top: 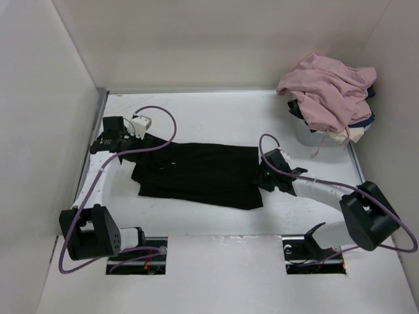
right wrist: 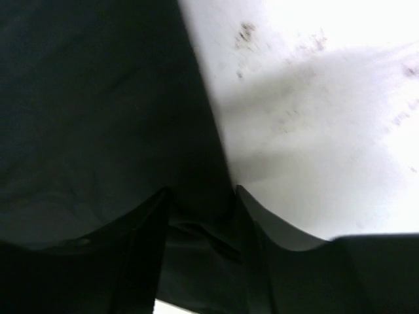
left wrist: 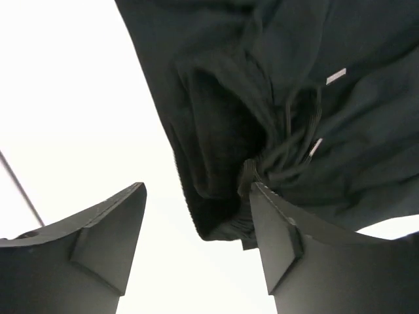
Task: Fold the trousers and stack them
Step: Fold the trousers
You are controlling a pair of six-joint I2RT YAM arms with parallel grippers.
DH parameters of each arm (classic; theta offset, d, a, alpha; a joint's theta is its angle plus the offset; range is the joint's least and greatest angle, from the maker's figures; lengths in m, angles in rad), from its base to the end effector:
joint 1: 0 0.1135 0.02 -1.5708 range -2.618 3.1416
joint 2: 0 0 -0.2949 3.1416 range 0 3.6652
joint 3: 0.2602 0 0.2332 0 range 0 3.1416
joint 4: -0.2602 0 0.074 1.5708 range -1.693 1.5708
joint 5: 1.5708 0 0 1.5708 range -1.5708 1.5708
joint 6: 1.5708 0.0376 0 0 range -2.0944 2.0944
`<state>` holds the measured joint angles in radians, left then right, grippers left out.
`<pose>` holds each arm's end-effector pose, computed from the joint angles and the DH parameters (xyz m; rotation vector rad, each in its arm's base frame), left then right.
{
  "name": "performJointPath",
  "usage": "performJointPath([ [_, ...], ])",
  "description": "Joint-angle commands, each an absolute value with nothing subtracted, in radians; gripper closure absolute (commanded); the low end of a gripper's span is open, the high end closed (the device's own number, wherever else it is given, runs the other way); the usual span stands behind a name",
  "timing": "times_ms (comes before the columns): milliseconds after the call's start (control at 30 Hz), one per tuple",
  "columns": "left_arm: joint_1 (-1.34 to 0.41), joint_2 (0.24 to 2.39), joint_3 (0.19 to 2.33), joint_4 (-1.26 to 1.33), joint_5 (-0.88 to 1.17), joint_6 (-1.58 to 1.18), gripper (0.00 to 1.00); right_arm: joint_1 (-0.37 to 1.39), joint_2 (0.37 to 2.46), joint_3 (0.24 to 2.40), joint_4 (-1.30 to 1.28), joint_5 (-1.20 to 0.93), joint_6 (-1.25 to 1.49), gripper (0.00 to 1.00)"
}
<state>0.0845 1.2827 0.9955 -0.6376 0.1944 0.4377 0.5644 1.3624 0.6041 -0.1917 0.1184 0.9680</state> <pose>0.2359 0.0127 0.3014 0.5133 2.4172 -0.0193 0.1955 0.1185 0.2000 0.5644 2.5143 0.4630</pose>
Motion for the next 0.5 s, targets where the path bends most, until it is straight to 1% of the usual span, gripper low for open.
performJointPath([
  [0,0.084,1.276,1.045,-0.678,0.222,0.426,0.36,0.570,1.408,0.607,-0.135,0.078,0.973,0.54],
  [33,0.084,1.290,1.039,-0.678,0.222,0.425,0.35,0.570,1.414,0.609,-0.129,0.055,0.976,0.59],
  [133,0.093,1.316,1.026,-0.675,0.213,0.419,0.35,0.570,1.411,0.614,-0.136,0.038,0.988,0.80],
  [233,0.097,1.365,1.008,-0.647,0.215,0.413,0.34,0.570,1.390,0.607,-0.146,0.028,1.003,0.96],
  [300,0.090,1.423,1.003,-0.618,0.204,0.405,0.34,0.559,1.367,0.601,-0.164,0.026,1.005,1.00],
  [467,0.071,1.540,1.054,-0.574,0.190,0.353,0.35,0.457,1.250,0.638,-0.316,0.055,0.916,1.00],
])
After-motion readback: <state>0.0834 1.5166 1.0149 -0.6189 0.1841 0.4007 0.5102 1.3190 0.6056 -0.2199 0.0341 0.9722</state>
